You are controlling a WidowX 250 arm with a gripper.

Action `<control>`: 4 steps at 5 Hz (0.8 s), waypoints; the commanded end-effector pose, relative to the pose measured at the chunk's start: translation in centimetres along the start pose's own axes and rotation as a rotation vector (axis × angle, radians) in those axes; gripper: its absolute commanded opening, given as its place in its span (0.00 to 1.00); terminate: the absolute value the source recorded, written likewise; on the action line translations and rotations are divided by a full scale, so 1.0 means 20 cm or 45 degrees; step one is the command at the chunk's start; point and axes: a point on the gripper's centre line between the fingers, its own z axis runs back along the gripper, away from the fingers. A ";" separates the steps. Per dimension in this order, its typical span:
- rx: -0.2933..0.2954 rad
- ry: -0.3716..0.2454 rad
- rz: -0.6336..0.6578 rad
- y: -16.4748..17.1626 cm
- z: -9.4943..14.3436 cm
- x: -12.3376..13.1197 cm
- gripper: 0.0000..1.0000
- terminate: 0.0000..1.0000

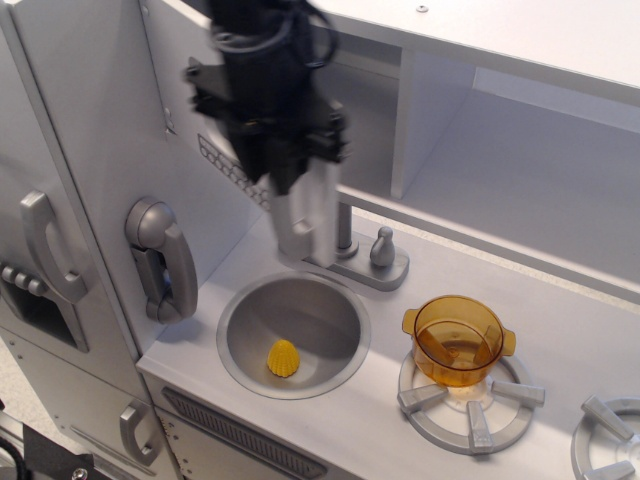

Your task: Open microwave

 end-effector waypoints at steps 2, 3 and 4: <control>-0.034 0.147 -0.111 -0.11 0.21 0.01 1.00 0.00; -0.070 0.172 -0.131 -0.28 0.19 0.06 1.00 0.00; -0.119 0.185 -0.120 -0.44 0.17 0.10 1.00 0.00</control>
